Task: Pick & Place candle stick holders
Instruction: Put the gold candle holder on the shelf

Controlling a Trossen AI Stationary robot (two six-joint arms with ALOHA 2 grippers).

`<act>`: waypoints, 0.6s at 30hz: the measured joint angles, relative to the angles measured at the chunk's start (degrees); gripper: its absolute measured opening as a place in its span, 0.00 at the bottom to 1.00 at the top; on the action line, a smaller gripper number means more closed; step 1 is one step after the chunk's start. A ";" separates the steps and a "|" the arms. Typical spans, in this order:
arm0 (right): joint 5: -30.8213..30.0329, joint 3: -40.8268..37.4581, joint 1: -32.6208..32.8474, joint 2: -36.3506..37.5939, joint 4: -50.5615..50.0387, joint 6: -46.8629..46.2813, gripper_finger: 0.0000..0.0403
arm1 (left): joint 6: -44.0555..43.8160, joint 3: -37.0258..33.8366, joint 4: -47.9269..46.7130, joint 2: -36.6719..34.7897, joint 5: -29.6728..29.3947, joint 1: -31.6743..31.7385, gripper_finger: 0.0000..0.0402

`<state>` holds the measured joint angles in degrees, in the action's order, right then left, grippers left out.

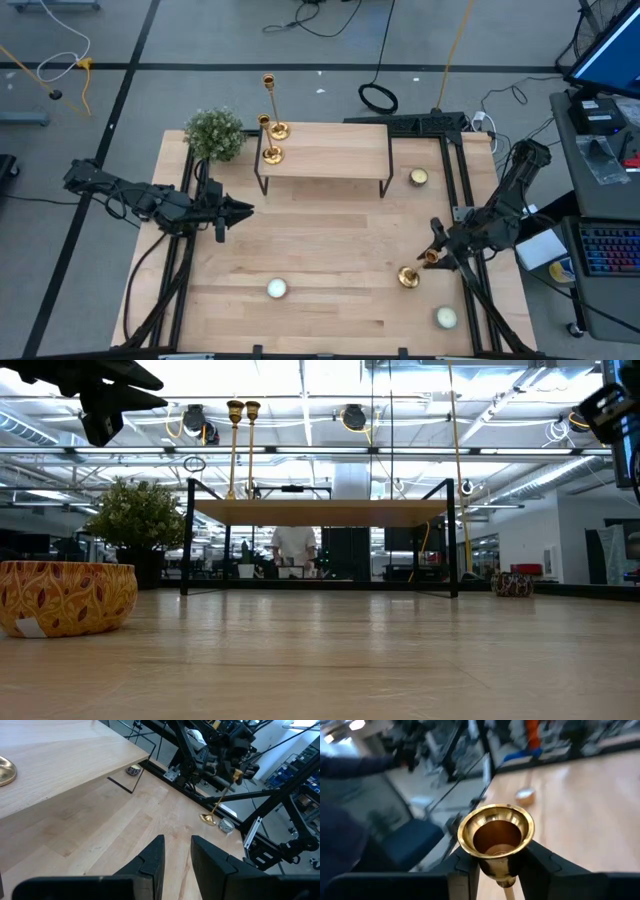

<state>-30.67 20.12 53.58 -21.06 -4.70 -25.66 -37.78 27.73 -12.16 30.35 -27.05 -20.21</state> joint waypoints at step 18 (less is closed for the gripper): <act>-8.89 0.00 -7.95 -0.03 27.95 18.56 0.23 | 0.02 0.00 0.00 0.02 -0.04 0.00 0.23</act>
<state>-39.56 20.12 45.63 -21.08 23.25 -7.10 -37.76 27.73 -12.16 30.37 -27.09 -20.21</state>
